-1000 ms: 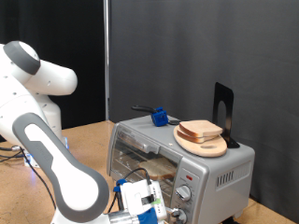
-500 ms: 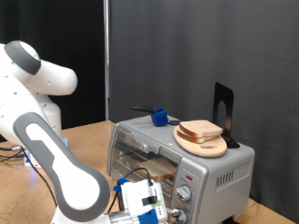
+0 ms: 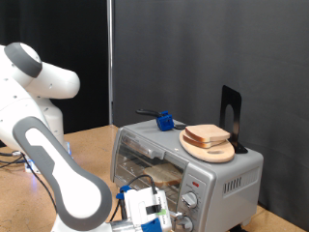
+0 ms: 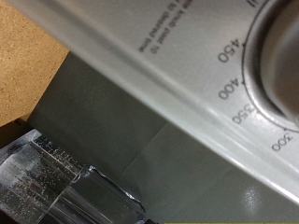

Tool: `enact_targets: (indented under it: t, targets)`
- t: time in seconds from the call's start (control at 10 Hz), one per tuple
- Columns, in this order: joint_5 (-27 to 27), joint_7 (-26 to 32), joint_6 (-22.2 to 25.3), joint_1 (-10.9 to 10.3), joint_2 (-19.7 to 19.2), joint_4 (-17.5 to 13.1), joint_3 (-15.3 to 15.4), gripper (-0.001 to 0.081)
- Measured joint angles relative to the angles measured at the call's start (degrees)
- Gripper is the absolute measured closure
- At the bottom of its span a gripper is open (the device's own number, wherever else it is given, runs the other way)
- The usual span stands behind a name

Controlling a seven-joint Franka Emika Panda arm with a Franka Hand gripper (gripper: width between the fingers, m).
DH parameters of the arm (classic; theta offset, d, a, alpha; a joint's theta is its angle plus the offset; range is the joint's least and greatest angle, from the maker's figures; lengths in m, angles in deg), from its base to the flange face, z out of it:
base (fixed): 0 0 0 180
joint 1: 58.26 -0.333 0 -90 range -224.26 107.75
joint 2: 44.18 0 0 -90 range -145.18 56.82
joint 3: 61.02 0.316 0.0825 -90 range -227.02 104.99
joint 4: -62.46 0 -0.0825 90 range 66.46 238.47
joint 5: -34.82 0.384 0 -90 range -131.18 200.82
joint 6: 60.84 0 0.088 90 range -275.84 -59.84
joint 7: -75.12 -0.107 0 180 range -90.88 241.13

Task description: Make a piece of toast with the oven

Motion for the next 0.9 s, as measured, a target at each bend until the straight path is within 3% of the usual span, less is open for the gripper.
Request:
enact_targets:
  t: [0.1,0.2,0.3,0.4,0.5,0.9]
  targets:
    - [0.0,-0.4,0.0,0.0,0.0,-0.1,-0.1,0.0387]
    - [-0.2,-1.1,0.5,0.1,0.0,-0.3,-0.2,0.0387]
    - [-1.2,-2.2,1.8,0.4,0.0,-0.8,-0.5,0.0244]
    - [-2.5,-3.9,3.8,0.9,0.1,-1.5,-0.9,0.0244]
    - [-3.5,-5.4,5.8,1.6,0.2,-2.3,-1.2,0.0144]
    - [-5.9,-9.1,10.8,4.2,1.4,-4.1,-1.9,0.0124]
